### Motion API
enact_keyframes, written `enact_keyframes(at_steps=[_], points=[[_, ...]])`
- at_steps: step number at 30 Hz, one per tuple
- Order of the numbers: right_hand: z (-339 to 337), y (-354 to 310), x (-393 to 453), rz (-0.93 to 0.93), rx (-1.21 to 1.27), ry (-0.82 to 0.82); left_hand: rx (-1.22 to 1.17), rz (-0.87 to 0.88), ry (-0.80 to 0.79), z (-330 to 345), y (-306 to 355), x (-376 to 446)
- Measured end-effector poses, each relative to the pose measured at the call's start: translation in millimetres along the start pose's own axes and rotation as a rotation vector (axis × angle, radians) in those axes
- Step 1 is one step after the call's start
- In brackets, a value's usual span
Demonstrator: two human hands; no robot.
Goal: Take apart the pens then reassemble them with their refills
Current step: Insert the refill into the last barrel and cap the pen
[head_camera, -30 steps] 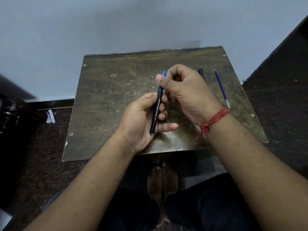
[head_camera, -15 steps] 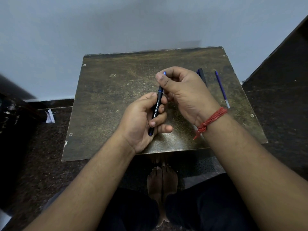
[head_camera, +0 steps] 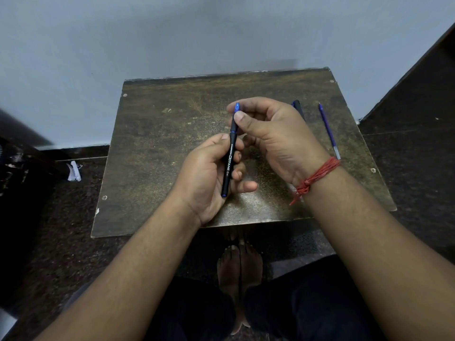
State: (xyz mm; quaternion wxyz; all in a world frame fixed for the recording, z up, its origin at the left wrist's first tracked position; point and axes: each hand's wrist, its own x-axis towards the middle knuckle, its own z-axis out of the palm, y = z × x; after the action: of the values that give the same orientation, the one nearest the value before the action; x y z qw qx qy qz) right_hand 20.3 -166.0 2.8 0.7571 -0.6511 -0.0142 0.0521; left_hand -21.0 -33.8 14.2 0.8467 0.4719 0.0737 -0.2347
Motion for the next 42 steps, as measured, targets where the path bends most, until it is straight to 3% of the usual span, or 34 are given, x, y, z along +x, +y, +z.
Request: enact_keyframes(at_steps=[42], points=[[-2.7,-7.1,-3.0,0.034,0.040,0.044,-0.024,-0.004,0.019,2.7,0.4,-0.7]])
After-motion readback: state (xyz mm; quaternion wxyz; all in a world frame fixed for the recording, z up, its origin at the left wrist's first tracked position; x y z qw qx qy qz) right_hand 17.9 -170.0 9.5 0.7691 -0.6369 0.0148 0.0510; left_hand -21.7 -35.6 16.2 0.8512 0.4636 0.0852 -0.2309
